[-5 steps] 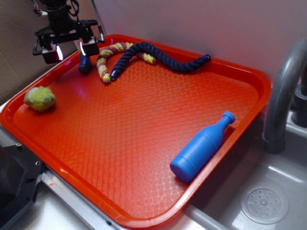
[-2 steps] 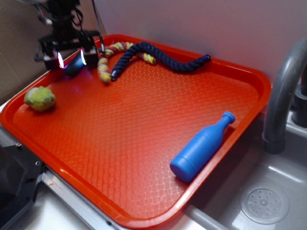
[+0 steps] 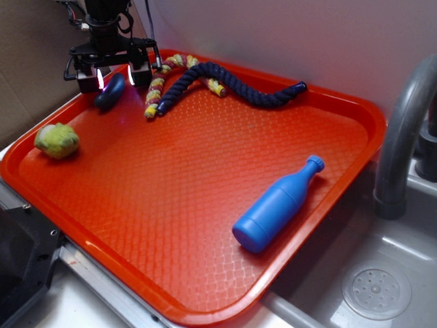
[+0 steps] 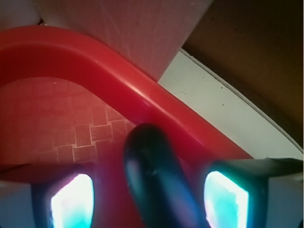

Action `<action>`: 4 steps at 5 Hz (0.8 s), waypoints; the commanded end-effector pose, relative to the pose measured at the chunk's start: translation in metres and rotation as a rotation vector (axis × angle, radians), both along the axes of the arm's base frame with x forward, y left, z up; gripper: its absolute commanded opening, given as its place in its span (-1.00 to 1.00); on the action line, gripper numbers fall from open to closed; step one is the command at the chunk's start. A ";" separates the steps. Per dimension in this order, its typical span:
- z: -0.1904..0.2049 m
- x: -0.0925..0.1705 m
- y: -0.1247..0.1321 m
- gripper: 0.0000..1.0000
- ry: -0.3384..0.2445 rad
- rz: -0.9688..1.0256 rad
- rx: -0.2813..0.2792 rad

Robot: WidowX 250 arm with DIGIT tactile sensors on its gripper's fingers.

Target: Grab the plastic pickle.

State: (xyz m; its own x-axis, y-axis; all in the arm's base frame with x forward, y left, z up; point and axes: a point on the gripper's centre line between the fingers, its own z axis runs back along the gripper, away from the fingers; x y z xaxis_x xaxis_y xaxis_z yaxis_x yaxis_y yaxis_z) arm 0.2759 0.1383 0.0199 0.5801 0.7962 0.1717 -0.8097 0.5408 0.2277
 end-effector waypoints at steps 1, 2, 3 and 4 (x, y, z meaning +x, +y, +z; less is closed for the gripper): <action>0.012 -0.010 0.007 -1.00 0.013 -0.035 0.001; 0.013 -0.011 0.004 -1.00 0.019 -0.056 -0.020; 0.017 -0.012 -0.002 -1.00 0.018 -0.073 -0.013; 0.025 -0.011 -0.021 -1.00 0.128 -0.238 -0.131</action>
State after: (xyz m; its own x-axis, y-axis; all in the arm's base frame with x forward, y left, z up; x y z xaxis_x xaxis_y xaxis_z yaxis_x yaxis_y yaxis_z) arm 0.2606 0.0992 0.0266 0.7571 0.6508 -0.0573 -0.6203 0.7436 0.2494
